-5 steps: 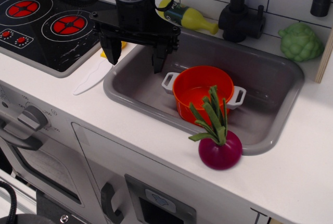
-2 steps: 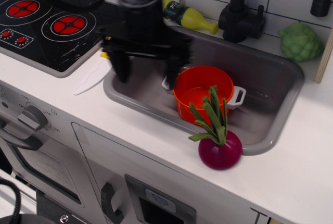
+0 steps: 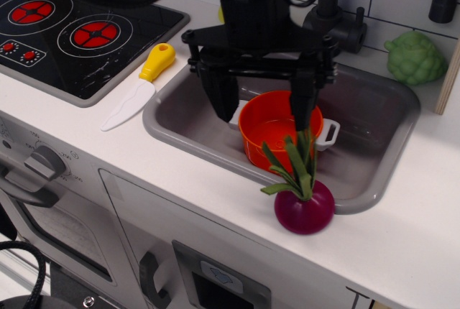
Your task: Put beet in pot sink
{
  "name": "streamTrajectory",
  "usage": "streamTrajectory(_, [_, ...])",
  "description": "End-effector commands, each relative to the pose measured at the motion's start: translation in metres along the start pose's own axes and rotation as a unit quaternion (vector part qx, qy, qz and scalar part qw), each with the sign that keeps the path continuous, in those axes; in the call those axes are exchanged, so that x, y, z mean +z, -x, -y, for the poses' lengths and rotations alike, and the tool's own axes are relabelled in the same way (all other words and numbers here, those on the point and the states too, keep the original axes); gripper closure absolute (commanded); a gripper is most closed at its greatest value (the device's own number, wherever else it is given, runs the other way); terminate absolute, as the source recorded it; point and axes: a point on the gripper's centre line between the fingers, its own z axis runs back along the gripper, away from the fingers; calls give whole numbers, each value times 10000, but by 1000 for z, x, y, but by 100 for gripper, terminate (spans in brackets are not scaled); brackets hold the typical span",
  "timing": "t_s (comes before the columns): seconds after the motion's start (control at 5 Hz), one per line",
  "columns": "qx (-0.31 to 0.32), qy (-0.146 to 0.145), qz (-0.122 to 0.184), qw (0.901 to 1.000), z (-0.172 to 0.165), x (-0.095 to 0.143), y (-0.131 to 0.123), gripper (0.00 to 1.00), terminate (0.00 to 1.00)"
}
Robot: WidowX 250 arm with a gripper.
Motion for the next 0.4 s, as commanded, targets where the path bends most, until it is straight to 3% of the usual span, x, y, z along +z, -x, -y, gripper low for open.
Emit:
streamTrajectory(0.0, [-486, 119, 102, 9987, 19, 6, 36, 0, 0])
streamTrajectory(0.2, [-521, -118, 256, 9982, 16, -13, 44, 0, 0])
